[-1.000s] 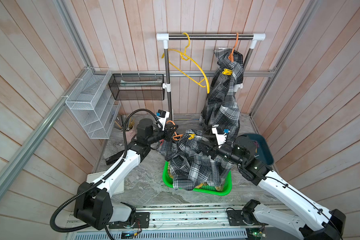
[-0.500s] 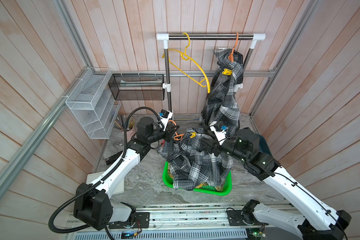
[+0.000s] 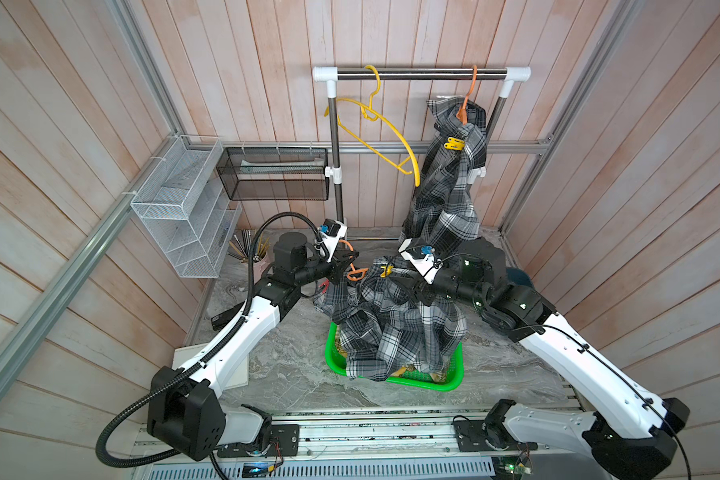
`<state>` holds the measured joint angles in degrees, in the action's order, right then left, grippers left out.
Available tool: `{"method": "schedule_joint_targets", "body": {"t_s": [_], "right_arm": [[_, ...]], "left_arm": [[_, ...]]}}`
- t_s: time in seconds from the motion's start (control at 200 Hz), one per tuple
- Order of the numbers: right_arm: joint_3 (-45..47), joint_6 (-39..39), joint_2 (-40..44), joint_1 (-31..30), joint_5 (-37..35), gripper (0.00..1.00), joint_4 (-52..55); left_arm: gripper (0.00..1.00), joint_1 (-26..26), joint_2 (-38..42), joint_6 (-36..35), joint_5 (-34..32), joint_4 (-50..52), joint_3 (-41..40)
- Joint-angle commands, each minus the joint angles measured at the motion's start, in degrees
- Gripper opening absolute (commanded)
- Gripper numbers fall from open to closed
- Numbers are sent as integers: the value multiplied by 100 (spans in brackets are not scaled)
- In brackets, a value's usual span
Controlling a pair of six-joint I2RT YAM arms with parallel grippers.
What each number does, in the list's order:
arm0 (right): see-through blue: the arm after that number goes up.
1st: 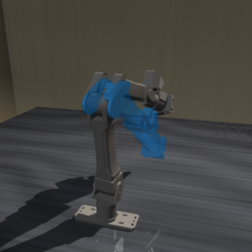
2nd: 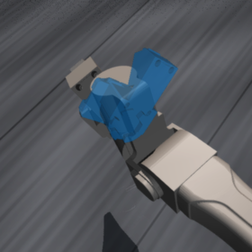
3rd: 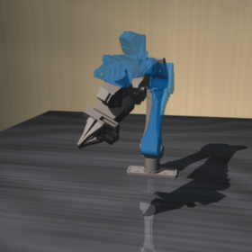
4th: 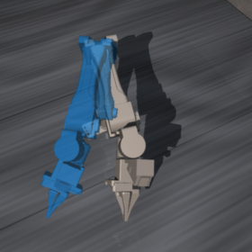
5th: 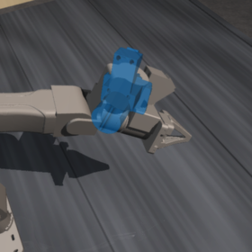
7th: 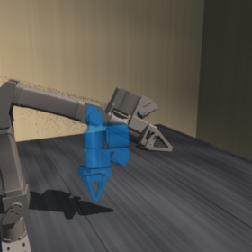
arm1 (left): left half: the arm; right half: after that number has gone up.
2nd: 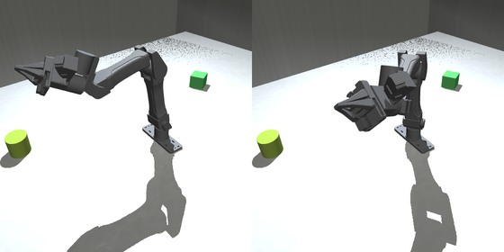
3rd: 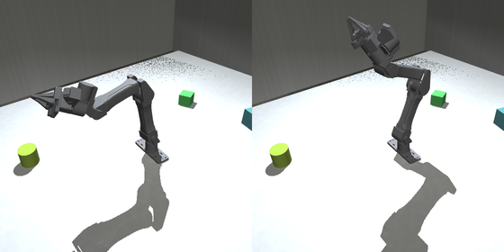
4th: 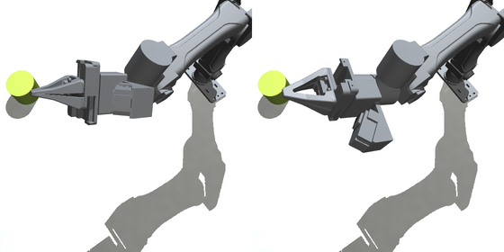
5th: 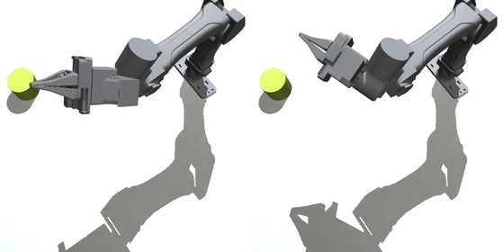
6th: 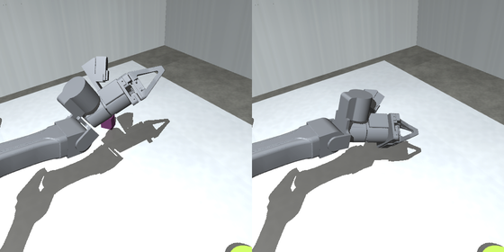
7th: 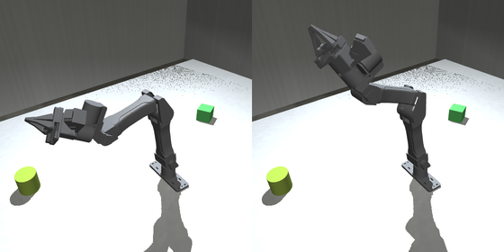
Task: Remove the clothespins securing long-sleeve shirts to the hanger
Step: Remove the clamp from the hanger.
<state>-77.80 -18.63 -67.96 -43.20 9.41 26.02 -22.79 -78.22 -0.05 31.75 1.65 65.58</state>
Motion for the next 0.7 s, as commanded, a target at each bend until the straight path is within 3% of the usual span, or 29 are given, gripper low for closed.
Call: {"method": "schedule_joint_targets", "body": {"t_s": [0.0,0.325,0.55,0.695], "right_arm": [[-280,-393,-196,-130,114,62,464],[-394,-666,-478,-163,-361,61,374],[-511,-815,-643,-169,-292,59,337],[-593,-883,-717,-171,-269,53,333]], "left_arm": [[0,0,-1,-65,148,38,215],[0,10,-42,-50,175,39,236],[0,19,-53,-40,183,46,233],[0,33,-64,-38,186,46,236]]}}
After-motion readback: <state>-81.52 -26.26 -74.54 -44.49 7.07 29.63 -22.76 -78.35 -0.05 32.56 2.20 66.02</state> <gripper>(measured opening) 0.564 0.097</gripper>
